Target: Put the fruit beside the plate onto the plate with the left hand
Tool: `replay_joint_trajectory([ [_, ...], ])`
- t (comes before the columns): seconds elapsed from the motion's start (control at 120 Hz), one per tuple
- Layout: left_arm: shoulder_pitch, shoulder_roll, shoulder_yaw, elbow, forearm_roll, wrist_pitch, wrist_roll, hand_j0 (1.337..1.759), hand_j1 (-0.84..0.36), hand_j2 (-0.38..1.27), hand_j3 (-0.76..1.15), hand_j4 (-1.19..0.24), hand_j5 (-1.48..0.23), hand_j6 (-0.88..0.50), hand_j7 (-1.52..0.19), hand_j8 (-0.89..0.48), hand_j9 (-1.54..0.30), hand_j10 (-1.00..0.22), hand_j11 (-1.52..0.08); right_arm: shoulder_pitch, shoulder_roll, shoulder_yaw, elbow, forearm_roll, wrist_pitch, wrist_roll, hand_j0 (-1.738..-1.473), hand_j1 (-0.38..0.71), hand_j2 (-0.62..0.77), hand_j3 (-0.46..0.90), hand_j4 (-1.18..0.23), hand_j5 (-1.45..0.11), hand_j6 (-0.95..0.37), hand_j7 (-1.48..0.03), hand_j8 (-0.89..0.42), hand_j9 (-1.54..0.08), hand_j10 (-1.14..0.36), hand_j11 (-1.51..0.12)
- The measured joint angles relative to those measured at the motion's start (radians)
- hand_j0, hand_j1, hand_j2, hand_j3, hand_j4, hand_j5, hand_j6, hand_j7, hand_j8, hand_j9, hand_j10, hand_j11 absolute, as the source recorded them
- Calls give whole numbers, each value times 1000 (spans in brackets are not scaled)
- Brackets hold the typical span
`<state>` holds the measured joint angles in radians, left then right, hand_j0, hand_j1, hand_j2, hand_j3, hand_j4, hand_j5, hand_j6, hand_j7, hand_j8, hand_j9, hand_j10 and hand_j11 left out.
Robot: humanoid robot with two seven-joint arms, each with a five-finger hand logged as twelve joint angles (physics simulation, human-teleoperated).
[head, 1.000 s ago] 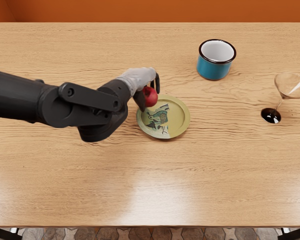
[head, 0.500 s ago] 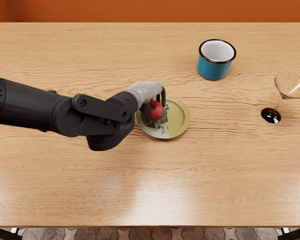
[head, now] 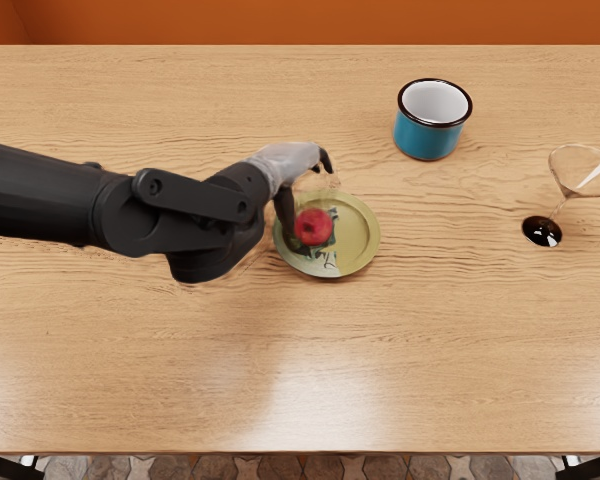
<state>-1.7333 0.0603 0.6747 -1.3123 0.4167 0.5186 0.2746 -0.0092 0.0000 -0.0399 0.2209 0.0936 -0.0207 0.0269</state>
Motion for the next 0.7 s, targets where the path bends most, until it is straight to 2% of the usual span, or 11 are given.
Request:
replay_joint_trajectory([
  [0.05, 19, 116, -50, -27, 1, -28, 0, 1658, -10, 90, 0, -320, -416, -291, -415, -304, -413, -316, -413, 0, 0, 0, 0, 0, 0, 0, -1658, -312, -6, 0, -31, -40, -31, -40, -31, -40, -31, -40],
  [0.108, 33, 184, -106, -61, 1, -60, 1, 1658, 4, 80, 0, -303, -394, -282, -393, -291, -392, -300, -392, 0, 0, 0, 0, 0, 0, 0, -1658, -312, -6, 0, -31, -40, -31, -40, -31, -40, -31, -40],
  [0.208, 113, 332, -209, -110, -6, -103, 2, 1658, 21, 69, 0, -284, -368, -271, -368, -276, -367, -282, -367, 0, 0, 0, 0, 0, 0, 0, -1658, -312, -6, 0, -31, -40, -31, -40, -31, -40, -31, -40],
  [0.308, 190, 499, -318, -135, -141, -213, 5, 1658, 31, 62, 0, -272, -353, -264, -352, -267, -352, -270, -352, 0, 0, 0, 0, 0, 0, 0, -1658, -312, -6, 0, -31, -40, -31, -40, -31, -40, -31, -40],
  [0.433, 389, 727, -497, -136, -323, -439, 6, 1658, 39, 57, 0, -262, -340, -258, -340, -259, -340, -261, -340, 0, 0, 0, 0, 0, 0, 0, -1658, -312, -6, 0, -31, -40, -31, -40, -31, -40, -31, -40],
  [0.483, 489, 777, -563, -135, -355, -493, 7, 1658, 42, 55, 0, -259, -337, -255, -336, -257, -336, -258, -336, 0, 0, 0, 0, 0, 0, 0, -1658, -312, -6, 0, -31, -40, -31, -40, -31, -40, -31, -40],
  [0.55, 559, 808, -628, -134, -379, -541, 24, 1658, 45, 54, 0, -256, -333, -253, -333, -254, -332, -256, -332, 0, 0, 0, 0, 0, 0, 0, -1658, -312, -6, 0, -31, -40, -31, -40, -31, -40, -31, -40],
  [0.7, 584, 858, -719, -130, -400, -586, 42, 1658, 48, 52, 0, -251, -328, -250, -328, -251, -327, -252, -327, 0, 0, 0, 0, 0, 0, 0, -1658, -312, -6, 0, -31, -40, -31, -40, -31, -40, -31, -40],
])
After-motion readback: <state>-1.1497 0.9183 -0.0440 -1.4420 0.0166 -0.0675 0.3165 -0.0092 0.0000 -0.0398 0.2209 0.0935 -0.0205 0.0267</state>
